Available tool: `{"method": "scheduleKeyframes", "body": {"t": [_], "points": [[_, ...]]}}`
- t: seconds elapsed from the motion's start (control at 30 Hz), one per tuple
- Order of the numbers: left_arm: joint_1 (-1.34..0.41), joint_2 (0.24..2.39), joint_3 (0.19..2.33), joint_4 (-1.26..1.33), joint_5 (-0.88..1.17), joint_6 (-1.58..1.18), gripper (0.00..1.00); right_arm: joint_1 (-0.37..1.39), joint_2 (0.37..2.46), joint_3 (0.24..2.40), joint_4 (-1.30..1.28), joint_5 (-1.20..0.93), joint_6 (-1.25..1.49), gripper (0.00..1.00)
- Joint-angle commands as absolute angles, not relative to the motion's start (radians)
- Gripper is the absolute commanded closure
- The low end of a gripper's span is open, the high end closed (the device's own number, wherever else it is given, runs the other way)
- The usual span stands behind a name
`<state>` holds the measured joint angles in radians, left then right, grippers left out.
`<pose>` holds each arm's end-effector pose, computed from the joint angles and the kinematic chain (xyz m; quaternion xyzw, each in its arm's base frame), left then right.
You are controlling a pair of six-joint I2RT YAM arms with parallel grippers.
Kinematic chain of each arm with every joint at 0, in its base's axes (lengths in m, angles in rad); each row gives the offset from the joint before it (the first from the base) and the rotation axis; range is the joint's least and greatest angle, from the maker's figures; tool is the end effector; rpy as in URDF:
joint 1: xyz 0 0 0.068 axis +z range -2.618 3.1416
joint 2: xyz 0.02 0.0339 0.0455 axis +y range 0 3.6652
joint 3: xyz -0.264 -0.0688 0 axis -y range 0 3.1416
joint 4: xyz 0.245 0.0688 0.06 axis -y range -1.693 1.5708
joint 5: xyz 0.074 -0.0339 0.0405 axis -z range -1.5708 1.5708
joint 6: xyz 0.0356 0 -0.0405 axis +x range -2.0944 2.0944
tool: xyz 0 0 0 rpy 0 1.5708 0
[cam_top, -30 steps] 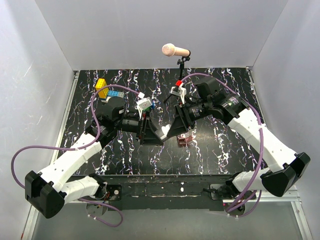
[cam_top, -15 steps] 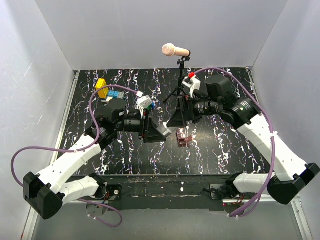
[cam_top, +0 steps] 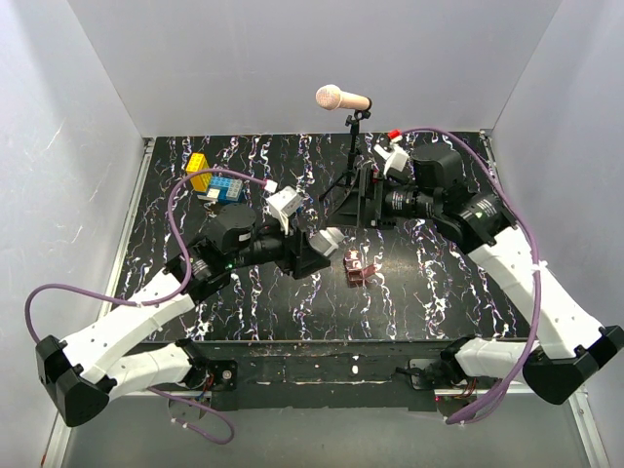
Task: Sort the pills into containers
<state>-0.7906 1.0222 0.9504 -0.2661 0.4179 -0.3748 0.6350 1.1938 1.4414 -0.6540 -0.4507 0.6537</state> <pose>0.1526 -0.1747 0.3457 0.2821 0.7562 -0.4525 0.3791 0.1865 0.1567 0.4353 -0.1152 0.8153 0.4712 0.3164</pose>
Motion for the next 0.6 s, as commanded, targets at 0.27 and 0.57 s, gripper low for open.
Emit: {"method": "scheduleKeyframes", "body": {"t": [0.27, 0.57], "points": [[-0.925, 0.991, 1.029, -0.333, 0.065, -0.278, 1.00, 0.614, 1.269, 1.425, -0.654, -0.497, 0.787, 0.19], [-0.934, 0.968, 1.023, -0.336, 0.058, -0.275, 1.00, 0.580, 1.233, 1.318, -0.580, -0.617, 0.848, 0.30]]}}
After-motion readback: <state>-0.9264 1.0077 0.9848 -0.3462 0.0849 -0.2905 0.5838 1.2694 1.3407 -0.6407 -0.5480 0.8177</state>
